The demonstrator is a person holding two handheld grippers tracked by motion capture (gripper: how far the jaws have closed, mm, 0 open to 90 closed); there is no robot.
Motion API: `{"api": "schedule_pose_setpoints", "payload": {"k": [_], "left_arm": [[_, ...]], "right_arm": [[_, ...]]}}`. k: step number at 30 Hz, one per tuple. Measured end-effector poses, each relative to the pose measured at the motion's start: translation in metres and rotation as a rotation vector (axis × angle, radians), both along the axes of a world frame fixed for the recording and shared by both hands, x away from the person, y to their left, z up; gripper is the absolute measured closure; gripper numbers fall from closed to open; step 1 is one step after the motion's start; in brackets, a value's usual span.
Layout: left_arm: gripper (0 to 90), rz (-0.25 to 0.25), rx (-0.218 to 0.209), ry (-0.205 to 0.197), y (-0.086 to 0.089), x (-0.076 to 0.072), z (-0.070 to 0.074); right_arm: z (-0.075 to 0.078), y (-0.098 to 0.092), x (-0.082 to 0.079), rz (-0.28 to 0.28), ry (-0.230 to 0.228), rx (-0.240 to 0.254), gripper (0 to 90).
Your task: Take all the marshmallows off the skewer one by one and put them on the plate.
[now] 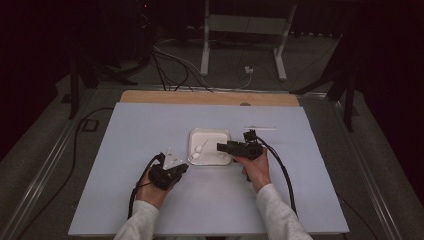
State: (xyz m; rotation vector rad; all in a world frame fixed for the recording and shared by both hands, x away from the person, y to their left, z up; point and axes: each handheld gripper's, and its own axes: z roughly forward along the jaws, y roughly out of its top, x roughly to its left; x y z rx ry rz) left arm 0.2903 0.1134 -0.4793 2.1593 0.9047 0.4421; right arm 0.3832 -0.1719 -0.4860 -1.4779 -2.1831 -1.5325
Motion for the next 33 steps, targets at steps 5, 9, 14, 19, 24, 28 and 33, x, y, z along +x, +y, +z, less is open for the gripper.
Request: {"api": "schedule_pose_setpoints", "payload": {"k": [5, 9, 14, 19, 24, 28, 33], "left_arm": [[90.0, 0.000, -0.010, -0.003, -0.007, 0.001, 0.000], [90.0, 0.003, -0.020, -0.006, -0.013, 0.002, 0.000], [90.0, -0.002, -0.042, -0.018, -0.018, 0.003, 0.003], [90.0, -0.016, -0.056, -0.036, -0.026, 0.002, 0.006], [90.0, -0.012, -0.093, -0.046, -0.028, 0.002, 0.007], [90.0, -0.016, -0.102, -0.058, -0.030, 0.002, 0.007], [90.0, -0.019, -0.118, -0.061, -0.029, 0.001, 0.007]], "right_arm": [[0.010, 0.008, -0.010, 0.073, -0.009, 0.077, 39.2], [0.014, 0.015, -0.015, 0.113, -0.008, 0.125, 42.5], [0.012, 0.022, -0.015, 0.137, 0.009, 0.137, 45.6], [0.009, 0.025, -0.014, 0.134, 0.020, 0.168, 52.1], [0.009, 0.026, -0.014, 0.146, 0.031, 0.207, 59.3], [0.009, 0.026, -0.015, 0.151, 0.033, 0.226, 63.9], [0.011, 0.026, -0.016, 0.152, 0.019, 0.240, 68.5]]}}
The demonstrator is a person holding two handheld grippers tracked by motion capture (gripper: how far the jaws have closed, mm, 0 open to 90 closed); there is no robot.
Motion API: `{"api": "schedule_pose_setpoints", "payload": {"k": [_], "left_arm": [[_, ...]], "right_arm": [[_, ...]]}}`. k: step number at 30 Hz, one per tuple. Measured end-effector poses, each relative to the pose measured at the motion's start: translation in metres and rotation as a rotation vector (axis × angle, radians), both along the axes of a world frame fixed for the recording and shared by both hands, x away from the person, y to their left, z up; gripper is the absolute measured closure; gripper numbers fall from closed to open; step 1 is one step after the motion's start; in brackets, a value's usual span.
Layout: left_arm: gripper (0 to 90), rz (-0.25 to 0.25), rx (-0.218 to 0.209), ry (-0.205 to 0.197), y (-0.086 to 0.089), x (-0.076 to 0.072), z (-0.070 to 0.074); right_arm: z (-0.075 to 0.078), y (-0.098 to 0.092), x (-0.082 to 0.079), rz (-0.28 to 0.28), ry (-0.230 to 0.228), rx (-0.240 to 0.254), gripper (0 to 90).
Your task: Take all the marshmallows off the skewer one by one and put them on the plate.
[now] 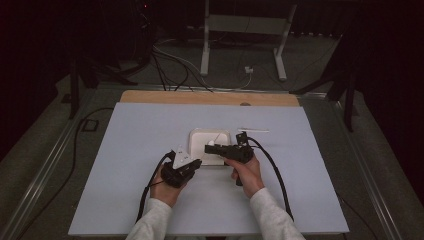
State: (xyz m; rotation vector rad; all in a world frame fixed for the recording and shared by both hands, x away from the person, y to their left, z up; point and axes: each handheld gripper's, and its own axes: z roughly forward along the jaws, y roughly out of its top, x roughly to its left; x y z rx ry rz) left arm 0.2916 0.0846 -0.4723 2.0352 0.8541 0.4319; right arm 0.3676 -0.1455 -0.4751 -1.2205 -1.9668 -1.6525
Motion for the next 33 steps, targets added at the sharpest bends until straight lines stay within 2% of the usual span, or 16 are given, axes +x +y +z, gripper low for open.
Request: {"api": "schedule_pose_setpoints", "payload": {"k": [8, 10, 11, 12, 13, 17, 21, 27, 33], "left_arm": [[90.0, -0.003, -0.003, 0.011, 0.004, -0.002, -0.002], [90.0, -0.004, 0.009, 0.017, 0.004, -0.003, -0.003], [90.0, -0.005, 0.029, 0.016, 0.004, -0.003, -0.005], [90.0, -0.011, 0.020, 0.017, 0.006, -0.004, -0.006], [90.0, -0.011, -0.009, 0.028, 0.008, -0.004, -0.006], [90.0, -0.017, 0.009, 0.023, 0.006, -0.005, -0.007], [90.0, -0.014, 0.006, 0.022, 0.006, -0.005, -0.007], [90.0, -0.012, 0.013, 0.021, 0.009, -0.006, -0.007], [90.0, -0.005, 0.019, 0.025, 0.012, -0.006, -0.008]], "right_arm": [[0.002, 0.000, -0.002, -0.018, -0.031, 0.011, 71.0], [0.002, 0.000, -0.002, -0.024, -0.031, 0.014, 71.6], [0.003, -0.001, -0.002, -0.041, -0.032, 0.023, 73.1], [0.004, -0.004, -0.001, -0.068, -0.033, 0.041, 73.7], [0.006, -0.008, 0.000, -0.080, -0.021, 0.052, 73.8], [0.008, -0.010, 0.000, -0.065, -0.046, 0.009, 74.7], [0.008, -0.010, 0.000, -0.088, -0.051, 0.014, 75.4], [0.008, -0.011, 0.001, -0.108, -0.067, -0.010, 76.0], [0.007, -0.011, 0.003, -0.125, -0.053, -0.003, 76.4]]}}
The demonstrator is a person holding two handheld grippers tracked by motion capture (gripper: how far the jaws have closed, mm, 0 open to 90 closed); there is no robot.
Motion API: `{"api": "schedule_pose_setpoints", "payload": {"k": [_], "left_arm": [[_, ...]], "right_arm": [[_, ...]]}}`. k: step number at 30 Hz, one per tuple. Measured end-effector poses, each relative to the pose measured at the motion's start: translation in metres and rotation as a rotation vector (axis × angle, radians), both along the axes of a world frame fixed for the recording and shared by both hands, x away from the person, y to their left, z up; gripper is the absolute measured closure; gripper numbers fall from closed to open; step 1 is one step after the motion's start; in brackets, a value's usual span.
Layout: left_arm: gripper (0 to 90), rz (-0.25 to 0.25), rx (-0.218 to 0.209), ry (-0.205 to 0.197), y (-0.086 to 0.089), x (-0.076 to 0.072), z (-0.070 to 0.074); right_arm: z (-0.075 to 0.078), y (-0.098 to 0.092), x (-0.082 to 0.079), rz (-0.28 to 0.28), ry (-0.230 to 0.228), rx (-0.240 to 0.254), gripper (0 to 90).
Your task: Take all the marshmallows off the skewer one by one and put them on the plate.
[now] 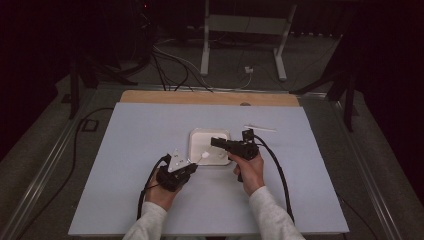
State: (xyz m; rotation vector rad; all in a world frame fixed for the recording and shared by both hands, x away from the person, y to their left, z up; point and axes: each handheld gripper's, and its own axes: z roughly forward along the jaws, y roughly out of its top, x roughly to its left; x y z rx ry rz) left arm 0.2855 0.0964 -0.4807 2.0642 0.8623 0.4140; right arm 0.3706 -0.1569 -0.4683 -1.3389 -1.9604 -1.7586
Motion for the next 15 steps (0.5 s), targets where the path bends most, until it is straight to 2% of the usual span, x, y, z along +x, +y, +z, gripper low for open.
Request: {"api": "schedule_pose_setpoints", "payload": {"k": [8, 11, 15], "left_arm": [[90.0, 0.011, 0.017, 0.001, 0.0041, -0.0010, -0.0013], [90.0, 0.010, 0.022, 0.008, 0.0044, -0.0008, -0.0019], [90.0, 0.005, 0.000, 0.003, 0.0028, -0.0019, -0.0017]], "right_arm": [[-0.0011, -0.0002, 0.0012, -0.016, 0.009, 0.002, 77.0], [-0.0021, 0.0006, 0.0013, -0.004, 0.021, 0.012, 76.2], [-0.0047, 0.0037, 0.0014, 0.028, 0.039, 0.034, 66.8]]}}
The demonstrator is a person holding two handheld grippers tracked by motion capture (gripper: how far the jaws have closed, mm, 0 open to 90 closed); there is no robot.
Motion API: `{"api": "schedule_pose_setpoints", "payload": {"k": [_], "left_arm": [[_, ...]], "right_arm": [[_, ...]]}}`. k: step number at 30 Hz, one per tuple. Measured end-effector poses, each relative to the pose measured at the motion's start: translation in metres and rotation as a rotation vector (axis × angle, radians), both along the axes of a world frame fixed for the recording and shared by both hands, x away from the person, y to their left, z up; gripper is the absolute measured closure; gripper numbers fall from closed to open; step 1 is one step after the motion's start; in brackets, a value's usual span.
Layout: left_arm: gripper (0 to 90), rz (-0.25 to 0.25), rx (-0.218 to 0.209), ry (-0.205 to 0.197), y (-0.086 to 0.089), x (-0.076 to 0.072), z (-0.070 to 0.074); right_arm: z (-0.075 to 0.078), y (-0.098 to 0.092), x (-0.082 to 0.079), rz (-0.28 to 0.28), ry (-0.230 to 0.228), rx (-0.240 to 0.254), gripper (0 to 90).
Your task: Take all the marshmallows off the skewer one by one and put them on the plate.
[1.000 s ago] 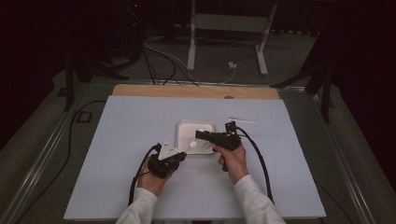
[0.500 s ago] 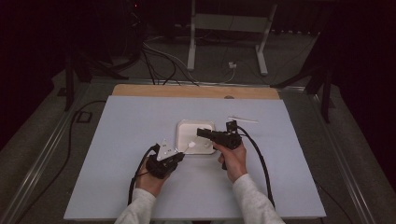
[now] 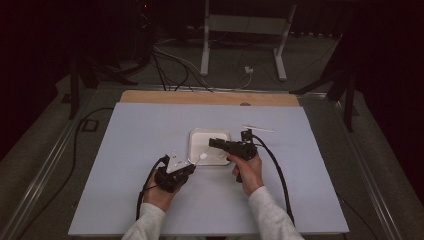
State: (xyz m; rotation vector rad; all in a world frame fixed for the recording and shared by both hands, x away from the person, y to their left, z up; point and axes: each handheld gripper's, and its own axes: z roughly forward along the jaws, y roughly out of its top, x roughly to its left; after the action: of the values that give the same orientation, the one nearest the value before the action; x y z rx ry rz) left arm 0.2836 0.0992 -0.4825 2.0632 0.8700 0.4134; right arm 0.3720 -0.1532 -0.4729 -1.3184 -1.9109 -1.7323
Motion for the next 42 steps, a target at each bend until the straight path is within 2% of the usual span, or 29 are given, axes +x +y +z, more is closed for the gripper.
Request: {"api": "schedule_pose_setpoints", "payload": {"k": [1, 3, 7, 11, 15, 28, 42], "left_arm": [[90.0, 0.000, -0.010, 0.001, 0.000, 0.000, 0.000], [90.0, 0.000, -0.020, 0.000, -0.002, 0.001, 0.001], [90.0, -0.007, -0.031, 0.002, -0.003, 0.000, 0.001], [90.0, -0.008, -0.040, 0.007, -0.002, 0.001, 0.001], [90.0, -0.007, -0.042, 0.008, -0.001, 0.002, 0.000], [90.0, 0.000, -0.022, 0.004, 0.004, 0.000, 0.001], [90.0, -0.004, 0.012, -0.013, 0.007, -0.003, 0.002]], "right_arm": [[-0.001, 0.001, 0.000, 0.005, 0.006, 0.001, 63.5], [-0.003, 0.004, -0.001, 0.018, 0.018, -0.006, 63.4], [-0.005, 0.006, 0.000, 0.039, 0.037, 0.016, 73.0], [-0.003, 0.004, 0.000, 0.024, 0.027, 0.008, 77.7], [0.000, 0.001, -0.001, 0.004, 0.019, -0.001, 78.7], [0.000, -0.001, 0.001, -0.044, 0.014, -0.002, 78.8], [0.000, -0.002, 0.003, -0.061, 0.022, 0.009, 78.6]]}}
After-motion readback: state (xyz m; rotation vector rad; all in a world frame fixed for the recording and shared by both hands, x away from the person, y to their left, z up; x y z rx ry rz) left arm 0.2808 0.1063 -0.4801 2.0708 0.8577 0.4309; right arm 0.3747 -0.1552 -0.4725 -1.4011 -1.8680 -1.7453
